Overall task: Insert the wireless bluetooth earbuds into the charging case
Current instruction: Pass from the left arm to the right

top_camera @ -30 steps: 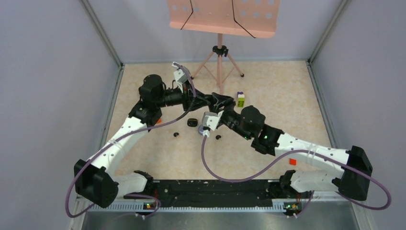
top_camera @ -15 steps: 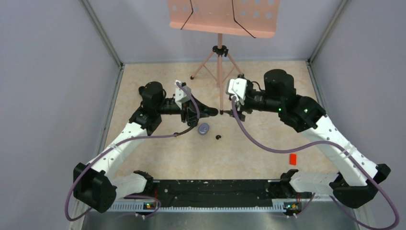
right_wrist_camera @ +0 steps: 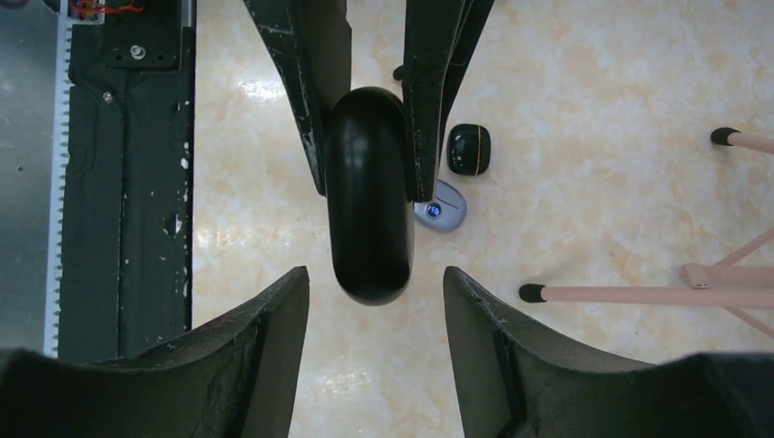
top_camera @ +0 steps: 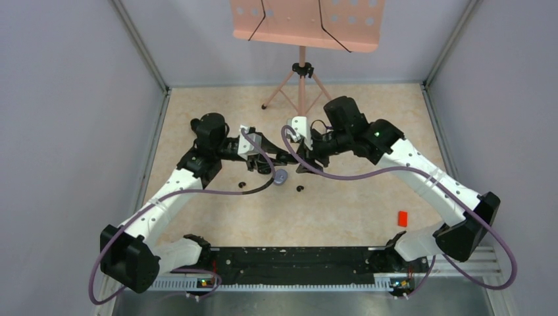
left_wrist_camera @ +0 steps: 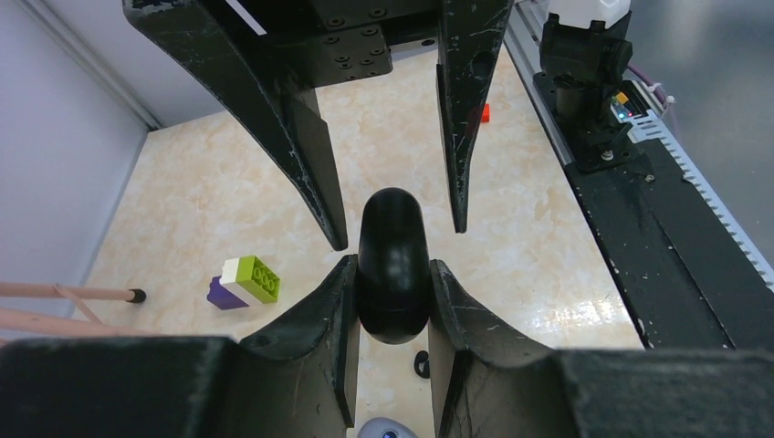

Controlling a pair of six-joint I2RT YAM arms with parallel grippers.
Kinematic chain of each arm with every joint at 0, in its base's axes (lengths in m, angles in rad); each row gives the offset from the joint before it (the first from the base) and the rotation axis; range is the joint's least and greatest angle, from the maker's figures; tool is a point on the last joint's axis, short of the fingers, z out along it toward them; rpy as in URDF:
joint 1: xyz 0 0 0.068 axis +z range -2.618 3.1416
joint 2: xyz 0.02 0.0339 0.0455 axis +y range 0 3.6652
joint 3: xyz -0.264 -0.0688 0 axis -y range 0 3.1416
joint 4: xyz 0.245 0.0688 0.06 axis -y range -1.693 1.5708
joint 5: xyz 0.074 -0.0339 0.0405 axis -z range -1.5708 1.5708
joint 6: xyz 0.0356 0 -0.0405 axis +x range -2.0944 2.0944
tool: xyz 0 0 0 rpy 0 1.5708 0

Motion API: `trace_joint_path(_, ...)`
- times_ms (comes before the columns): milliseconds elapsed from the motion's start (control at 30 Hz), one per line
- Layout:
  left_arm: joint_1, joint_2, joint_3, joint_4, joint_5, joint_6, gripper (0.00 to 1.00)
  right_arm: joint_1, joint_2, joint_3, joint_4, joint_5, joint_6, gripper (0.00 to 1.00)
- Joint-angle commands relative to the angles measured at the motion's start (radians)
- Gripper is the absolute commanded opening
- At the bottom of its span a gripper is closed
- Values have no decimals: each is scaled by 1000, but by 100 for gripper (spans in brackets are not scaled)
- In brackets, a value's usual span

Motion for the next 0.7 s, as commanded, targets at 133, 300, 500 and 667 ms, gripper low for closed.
trace_joint_path(133,-12,29,21,141,23,-73,0,-5,-22,27,144,-5,81,39)
trace_joint_path(300,-16,39,14,176,-22,-117,16,-5,-26,30,140,15,62,10)
trace_joint_path(500,-17,23,-44,192,-79,-152,41,-5,-40,59,83,61,6,4)
trace_joint_path(667,-16,32,-71,296,-98,-242,44,-5,-26,75,59,55,-1,4)
